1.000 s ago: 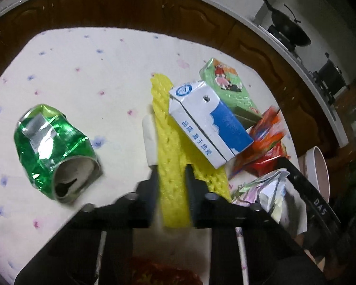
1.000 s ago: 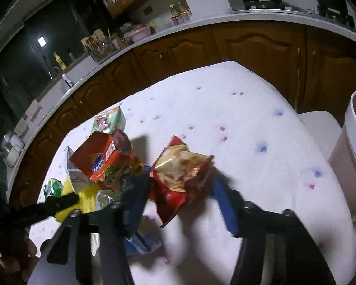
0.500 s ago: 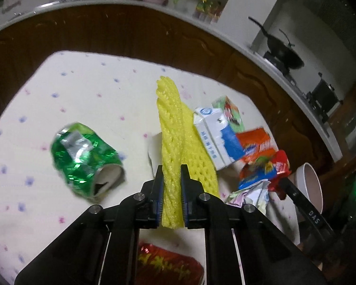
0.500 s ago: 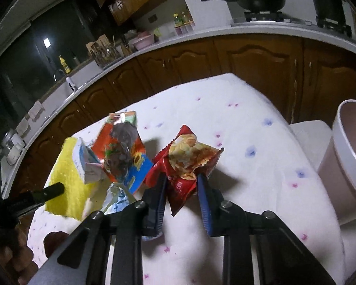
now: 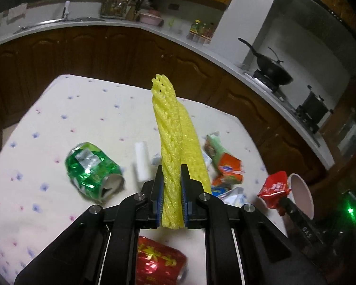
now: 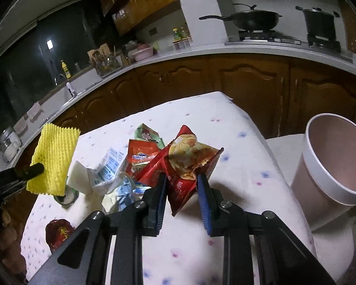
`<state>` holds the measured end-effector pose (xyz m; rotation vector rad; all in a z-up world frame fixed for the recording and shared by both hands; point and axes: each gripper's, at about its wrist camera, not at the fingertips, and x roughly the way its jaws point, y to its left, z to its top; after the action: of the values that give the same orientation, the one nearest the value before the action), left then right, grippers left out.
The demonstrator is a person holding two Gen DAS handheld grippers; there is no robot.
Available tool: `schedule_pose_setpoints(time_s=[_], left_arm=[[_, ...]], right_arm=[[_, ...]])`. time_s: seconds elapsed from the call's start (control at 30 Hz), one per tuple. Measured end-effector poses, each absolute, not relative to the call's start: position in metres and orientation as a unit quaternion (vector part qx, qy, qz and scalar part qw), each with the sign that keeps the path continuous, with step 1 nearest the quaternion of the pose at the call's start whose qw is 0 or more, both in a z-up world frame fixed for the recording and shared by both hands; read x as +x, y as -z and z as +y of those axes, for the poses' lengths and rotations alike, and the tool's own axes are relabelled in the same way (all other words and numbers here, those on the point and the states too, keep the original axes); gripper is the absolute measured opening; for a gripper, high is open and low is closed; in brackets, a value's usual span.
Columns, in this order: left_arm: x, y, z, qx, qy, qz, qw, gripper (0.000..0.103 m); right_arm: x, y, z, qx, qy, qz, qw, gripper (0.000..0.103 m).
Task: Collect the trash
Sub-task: 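Carry the yellow net and red chip bag over the bin, then open both tools to drop the yellow net and chip bag into the bin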
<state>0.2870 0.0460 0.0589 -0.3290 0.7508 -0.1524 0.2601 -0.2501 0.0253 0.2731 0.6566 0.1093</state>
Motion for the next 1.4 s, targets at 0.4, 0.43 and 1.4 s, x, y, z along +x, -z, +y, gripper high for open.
schedule_pose_setpoints(time_s=[0.4, 0.43, 1.4], left_arm=[[0.284, -0.072, -0.039, -0.116, 0.169, 0.365, 0.908, 0.010], [0.284, -0.072, -0.050, -0.110, 0.178, 0.366, 0.907, 0.010], [0.326, -0.039, -0.315, -0.019, 0.367, 0.437, 0.821, 0.010]], right_arm=[[0.229, -0.036, -0.306, 0.155, -0.010, 0.301, 0.941, 0.026], [0.226, -0.037, -0.314, 0.157, -0.003, 0.299, 0.941, 0.026], [0.185, -0.034, -0.494, 0.200, 0.142, 0.276, 0.929, 0.026]])
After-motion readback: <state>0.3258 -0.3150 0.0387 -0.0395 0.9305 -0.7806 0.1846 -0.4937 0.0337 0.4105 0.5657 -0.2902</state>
